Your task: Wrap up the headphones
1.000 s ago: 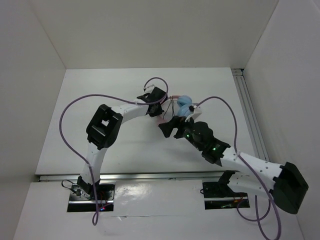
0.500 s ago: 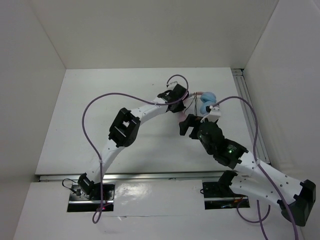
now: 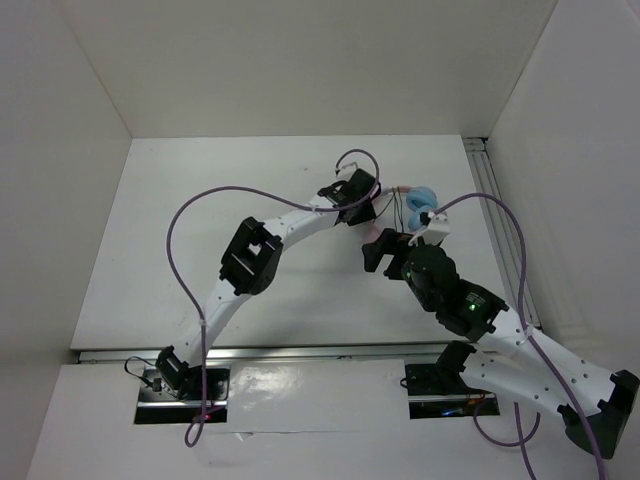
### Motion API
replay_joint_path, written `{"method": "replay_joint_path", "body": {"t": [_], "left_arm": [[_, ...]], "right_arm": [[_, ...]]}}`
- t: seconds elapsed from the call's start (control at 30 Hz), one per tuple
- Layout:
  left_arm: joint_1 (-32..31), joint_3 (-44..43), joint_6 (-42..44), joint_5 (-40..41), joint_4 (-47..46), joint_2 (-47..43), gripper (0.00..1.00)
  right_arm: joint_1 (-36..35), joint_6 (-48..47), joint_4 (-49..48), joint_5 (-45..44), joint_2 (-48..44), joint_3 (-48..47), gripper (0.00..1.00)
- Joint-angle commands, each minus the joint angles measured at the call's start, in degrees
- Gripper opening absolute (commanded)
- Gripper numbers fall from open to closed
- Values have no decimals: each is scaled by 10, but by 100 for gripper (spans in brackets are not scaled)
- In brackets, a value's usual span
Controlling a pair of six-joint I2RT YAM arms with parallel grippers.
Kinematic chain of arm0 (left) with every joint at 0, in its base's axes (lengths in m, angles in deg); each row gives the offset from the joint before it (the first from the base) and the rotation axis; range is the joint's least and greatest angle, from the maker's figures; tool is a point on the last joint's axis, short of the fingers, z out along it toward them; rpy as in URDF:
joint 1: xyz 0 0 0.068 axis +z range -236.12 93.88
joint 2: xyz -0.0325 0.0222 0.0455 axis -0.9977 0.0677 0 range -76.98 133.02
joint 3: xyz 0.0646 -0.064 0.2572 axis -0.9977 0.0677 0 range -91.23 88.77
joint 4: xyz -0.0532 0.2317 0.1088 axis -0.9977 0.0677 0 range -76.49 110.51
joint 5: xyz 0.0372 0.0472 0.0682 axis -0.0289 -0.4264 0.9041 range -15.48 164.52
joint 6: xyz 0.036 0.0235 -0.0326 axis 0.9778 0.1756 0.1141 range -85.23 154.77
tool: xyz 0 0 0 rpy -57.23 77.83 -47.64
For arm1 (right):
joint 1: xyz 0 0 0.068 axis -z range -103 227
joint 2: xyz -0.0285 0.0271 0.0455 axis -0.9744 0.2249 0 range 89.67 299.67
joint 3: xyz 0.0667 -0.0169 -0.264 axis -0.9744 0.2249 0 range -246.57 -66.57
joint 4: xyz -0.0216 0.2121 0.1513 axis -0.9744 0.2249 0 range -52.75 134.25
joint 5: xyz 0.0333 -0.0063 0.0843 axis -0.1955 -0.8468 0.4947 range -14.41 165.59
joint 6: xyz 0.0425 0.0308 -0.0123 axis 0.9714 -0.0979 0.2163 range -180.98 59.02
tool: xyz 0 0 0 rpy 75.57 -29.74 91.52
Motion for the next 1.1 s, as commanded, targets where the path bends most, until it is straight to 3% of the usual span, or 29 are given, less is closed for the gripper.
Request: {"method": "replay_joint_path", "body": {"t": [0.0,0.07,0.1,0.13,0.3,0.4,0.53,0.57,0.7,0.8,0.97,1.07], "left_arm": [[13,30,27,18,52,-25,48],[13,51,36,18,38,-48,65],[13,59,42,18,38,-76,68],[13,68,42,12,27,-94,79],[13,149,77,12,-11,-225,89],[8,179,136,49,17,-327,98],[-15,252,179,124,94,-484,100],[-21,299,179,132,108,-564,100],[-40,416,173,201,178,-742,100],[-40,466,146,220,259,-935,100],[-40,472,135,228,395,-1088,100],[-40,444,135,228,448,-1134,100]], "right_arm": [[-3,-1,3,8,-7,-19,100],[-3,-6,3,14,-7,-26,100],[-3,-6,3,14,-7,-26,100],[-3,-11,9,14,-7,-32,100],[-3,-32,9,27,-7,-48,100],[-3,-51,47,27,-2,-81,100],[-3,-73,135,11,13,-143,100],[-3,-79,146,11,19,-156,100],[-3,-104,185,57,4,-217,100],[-3,-116,224,69,-18,-278,100],[-3,-127,270,90,-46,-315,100],[-3,-127,298,90,-54,-328,100]]}}
